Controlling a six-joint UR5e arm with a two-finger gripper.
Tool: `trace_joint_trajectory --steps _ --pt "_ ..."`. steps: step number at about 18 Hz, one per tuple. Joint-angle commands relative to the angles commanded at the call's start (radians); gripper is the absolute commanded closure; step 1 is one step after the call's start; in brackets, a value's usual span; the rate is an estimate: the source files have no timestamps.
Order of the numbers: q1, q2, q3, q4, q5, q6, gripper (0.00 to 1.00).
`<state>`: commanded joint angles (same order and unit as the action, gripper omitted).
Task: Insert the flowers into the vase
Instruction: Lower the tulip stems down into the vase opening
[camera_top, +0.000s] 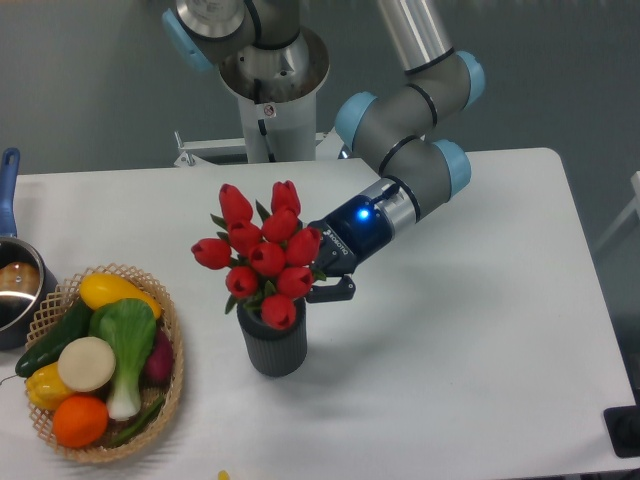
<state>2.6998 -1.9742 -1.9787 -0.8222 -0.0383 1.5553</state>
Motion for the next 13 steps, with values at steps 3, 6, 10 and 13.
trace_joint_trajectory --steps 3,6,10,13 --pt "0.005 -0.005 -0.014 0.000 0.000 0.020 0.82" --pt "0.005 -0.008 -0.020 0.000 0.000 0.025 0.81" --pt "-0.001 -0.026 -0.019 0.000 0.000 0.045 0.81" --pt "-0.003 -0.035 -0.019 0.000 0.000 0.054 0.81"
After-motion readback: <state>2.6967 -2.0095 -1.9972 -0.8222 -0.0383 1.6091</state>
